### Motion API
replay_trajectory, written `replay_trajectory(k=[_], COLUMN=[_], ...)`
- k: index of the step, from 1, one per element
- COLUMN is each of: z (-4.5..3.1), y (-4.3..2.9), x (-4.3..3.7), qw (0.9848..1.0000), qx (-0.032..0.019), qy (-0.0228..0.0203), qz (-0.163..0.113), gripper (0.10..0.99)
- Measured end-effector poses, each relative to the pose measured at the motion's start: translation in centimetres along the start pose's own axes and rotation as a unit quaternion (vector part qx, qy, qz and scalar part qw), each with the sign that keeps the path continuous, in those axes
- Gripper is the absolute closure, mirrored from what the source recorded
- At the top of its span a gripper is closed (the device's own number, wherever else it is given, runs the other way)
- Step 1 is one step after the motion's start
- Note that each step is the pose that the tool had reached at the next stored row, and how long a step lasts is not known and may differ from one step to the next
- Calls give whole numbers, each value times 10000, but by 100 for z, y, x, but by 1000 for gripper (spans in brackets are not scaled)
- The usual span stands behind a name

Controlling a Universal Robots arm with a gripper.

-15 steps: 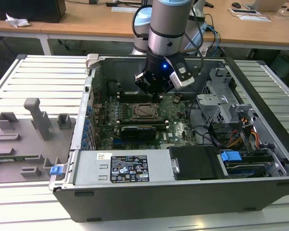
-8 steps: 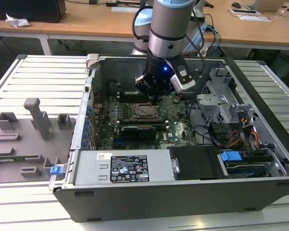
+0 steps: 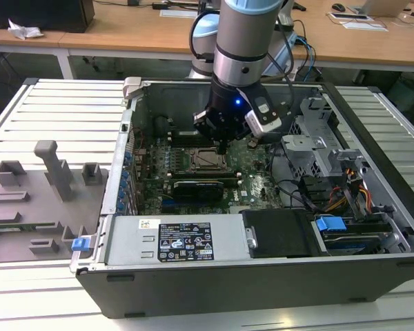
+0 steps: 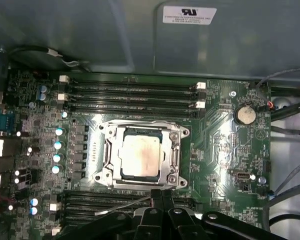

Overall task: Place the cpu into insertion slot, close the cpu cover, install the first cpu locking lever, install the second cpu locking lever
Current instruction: 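Install the second cpu locking lever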

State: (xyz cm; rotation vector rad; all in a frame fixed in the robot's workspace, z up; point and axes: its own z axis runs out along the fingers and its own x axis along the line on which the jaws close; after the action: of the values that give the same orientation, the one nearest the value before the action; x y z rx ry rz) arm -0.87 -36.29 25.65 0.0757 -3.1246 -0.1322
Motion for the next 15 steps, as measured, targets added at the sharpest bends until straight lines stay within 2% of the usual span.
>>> replay_trajectory(k=[2,5,9,15], z=[17,73,91,93], y=[-35,-42,-44,-39], x=[1,8,24,137], qw=[10000,10000,10000,10000], qx=[-5,-7,-8,-8], qy=[10,23,25,25], qz=[0,-67,-82,-82], gripper=[980,980,980,980])
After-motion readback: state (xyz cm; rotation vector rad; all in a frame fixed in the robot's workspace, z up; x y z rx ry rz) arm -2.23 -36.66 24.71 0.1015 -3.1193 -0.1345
